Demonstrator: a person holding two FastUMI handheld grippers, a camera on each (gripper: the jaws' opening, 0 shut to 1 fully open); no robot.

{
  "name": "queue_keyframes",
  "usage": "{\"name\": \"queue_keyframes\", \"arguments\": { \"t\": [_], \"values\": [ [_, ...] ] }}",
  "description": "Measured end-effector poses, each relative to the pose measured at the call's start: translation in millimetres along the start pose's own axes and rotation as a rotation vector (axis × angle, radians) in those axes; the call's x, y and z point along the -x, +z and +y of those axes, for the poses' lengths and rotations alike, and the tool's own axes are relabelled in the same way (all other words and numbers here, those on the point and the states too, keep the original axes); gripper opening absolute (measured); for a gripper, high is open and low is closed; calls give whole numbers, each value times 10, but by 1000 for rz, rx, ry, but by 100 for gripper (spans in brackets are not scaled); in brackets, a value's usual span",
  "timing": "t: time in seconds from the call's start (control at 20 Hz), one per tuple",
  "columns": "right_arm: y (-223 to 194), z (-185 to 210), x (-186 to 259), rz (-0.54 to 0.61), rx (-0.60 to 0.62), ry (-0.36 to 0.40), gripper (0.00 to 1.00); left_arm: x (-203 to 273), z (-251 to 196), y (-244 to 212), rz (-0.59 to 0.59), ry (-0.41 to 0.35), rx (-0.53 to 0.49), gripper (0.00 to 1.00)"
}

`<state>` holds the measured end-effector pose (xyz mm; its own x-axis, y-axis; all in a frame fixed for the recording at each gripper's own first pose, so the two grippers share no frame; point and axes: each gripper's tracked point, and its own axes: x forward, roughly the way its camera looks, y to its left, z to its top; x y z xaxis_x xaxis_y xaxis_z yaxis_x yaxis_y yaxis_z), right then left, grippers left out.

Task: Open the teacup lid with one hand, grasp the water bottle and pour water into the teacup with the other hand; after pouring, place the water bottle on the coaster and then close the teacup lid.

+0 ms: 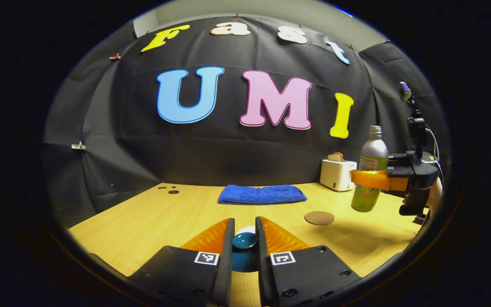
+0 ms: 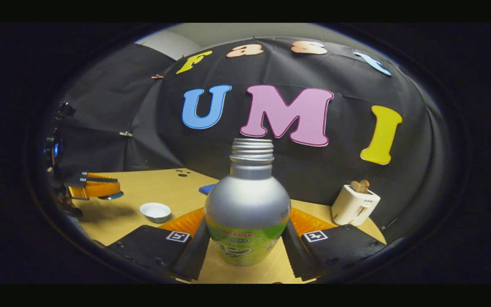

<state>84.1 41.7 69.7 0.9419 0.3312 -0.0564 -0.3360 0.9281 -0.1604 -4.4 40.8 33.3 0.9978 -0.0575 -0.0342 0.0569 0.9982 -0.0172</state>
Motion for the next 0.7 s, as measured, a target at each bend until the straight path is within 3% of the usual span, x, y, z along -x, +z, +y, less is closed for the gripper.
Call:
{"name": "queue_keyframes", "arguments": {
  "t": [0.35,0.7],
  "values": [
    [-174,-418,-627,-22,-176,-66,81,-116,-160,-60,2,-32,4,29],
    [-543,-446,-1115,4,-124,-40,81,-292,2,-120,18,-18,55,30]
  ]
}}
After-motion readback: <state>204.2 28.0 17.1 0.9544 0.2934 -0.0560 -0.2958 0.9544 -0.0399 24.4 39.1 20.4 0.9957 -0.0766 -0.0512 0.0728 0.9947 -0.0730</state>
